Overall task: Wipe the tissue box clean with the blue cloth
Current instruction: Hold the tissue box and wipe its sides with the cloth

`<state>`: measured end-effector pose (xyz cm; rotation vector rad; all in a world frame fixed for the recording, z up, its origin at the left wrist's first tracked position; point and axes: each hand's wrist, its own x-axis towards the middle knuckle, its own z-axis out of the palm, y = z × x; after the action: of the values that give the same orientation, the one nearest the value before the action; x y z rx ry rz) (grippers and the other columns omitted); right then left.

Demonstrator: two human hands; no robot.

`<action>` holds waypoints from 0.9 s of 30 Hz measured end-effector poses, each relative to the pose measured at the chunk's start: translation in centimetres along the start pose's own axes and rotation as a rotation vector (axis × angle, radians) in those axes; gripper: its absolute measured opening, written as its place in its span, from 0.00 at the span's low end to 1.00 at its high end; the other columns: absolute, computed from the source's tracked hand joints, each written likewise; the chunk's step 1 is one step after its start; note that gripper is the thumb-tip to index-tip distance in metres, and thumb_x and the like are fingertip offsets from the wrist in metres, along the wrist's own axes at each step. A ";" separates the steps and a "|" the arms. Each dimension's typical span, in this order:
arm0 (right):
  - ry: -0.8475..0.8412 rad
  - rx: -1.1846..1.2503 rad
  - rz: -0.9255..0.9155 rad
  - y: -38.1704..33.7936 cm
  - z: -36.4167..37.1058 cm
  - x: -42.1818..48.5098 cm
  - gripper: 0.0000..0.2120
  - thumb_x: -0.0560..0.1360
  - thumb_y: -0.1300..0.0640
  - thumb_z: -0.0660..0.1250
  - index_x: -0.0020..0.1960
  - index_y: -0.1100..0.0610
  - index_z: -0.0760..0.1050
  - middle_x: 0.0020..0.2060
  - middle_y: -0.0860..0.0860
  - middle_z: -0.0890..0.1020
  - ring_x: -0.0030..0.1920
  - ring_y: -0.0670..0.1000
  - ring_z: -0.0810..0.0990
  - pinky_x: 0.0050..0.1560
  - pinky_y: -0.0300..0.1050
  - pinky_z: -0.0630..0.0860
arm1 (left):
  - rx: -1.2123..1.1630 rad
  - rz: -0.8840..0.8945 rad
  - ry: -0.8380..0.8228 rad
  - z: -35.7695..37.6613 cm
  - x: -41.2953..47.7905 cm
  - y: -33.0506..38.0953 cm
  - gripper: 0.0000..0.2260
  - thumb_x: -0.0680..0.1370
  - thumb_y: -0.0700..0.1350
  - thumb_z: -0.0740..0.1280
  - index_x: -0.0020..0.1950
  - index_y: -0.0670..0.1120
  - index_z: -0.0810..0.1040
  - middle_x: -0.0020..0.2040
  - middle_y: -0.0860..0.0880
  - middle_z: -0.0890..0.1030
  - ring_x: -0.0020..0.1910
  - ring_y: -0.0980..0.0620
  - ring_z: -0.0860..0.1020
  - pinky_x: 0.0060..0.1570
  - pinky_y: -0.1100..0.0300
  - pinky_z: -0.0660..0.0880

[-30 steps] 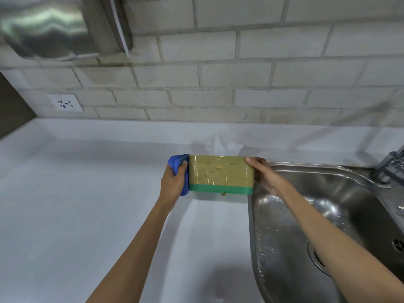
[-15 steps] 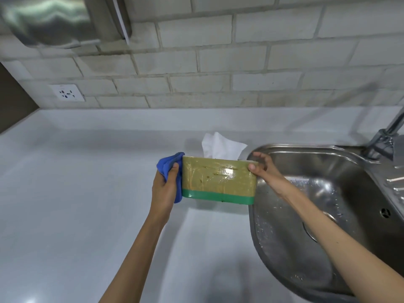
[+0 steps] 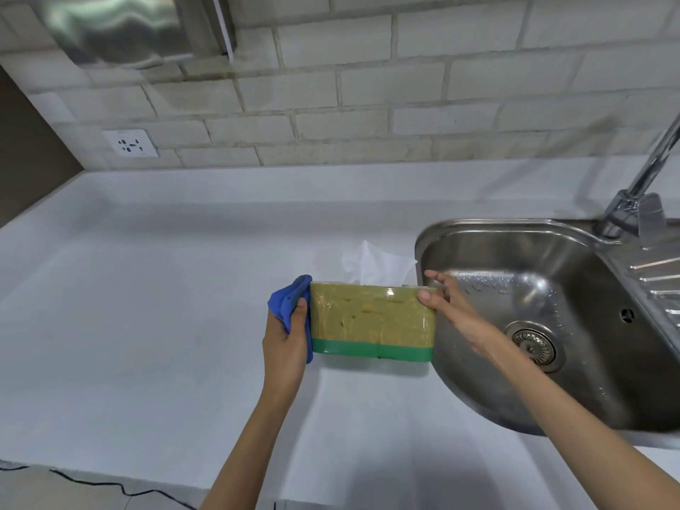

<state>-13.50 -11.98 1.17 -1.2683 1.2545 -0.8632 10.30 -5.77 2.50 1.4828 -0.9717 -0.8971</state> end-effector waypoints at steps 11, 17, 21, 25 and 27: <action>0.038 0.045 0.010 0.4 0.2 -0.2 0.36 0.64 0.42 0.65 0.69 0.52 0.63 0.55 0.50 0.73 0.49 0.36 0.72 0.45 0.30 0.67 | -0.032 0.359 0.097 1.0 -2.3 -0.7 0.24 0.77 0.44 0.60 0.73 0.50 0.61 0.70 0.64 0.65 0.69 0.69 0.64 0.68 0.71 0.64; 0.099 0.088 0.007 0.3 0.3 0.4 0.32 0.70 0.49 0.68 0.70 0.57 0.63 0.60 0.56 0.72 0.55 0.48 0.73 0.52 0.34 0.67 | 0.254 0.452 -0.079 2.2 -1.2 -0.9 0.29 0.71 0.55 0.68 0.68 0.66 0.59 0.75 0.56 0.56 0.74 0.65 0.54 0.68 0.71 0.59; 0.097 0.110 0.042 0.1 0.3 0.8 0.31 0.70 0.47 0.68 0.68 0.58 0.65 0.59 0.52 0.73 0.55 0.47 0.74 0.55 0.37 0.67 | 0.212 0.457 -0.078 1.7 0.1 -0.8 0.19 0.72 0.60 0.64 0.60 0.71 0.63 0.71 0.58 0.62 0.70 0.66 0.61 0.64 0.75 0.62; 0.106 0.121 0.064 -0.4 0.4 1.4 0.19 0.71 0.48 0.68 0.58 0.55 0.70 0.48 0.48 0.76 0.44 0.42 0.75 0.43 0.32 0.70 | 0.278 0.550 -0.076 2.0 1.5 -0.7 0.17 0.74 0.57 0.62 0.62 0.63 0.68 0.67 0.55 0.67 0.65 0.61 0.65 0.64 0.76 0.61; 0.081 0.103 0.065 -0.6 0.3 1.7 0.12 0.72 0.47 0.67 0.49 0.53 0.71 0.39 0.46 0.73 0.37 0.42 0.72 0.38 0.32 0.69 | 0.330 0.580 -0.080 2.4 1.9 -0.8 0.23 0.72 0.59 0.62 0.65 0.52 0.70 0.65 0.56 0.65 0.64 0.60 0.65 0.60 0.81 0.59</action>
<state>-12.86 -13.65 1.44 -1.1146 1.2912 -0.9281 8.90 -8.35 1.43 1.3205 -1.5622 -0.3864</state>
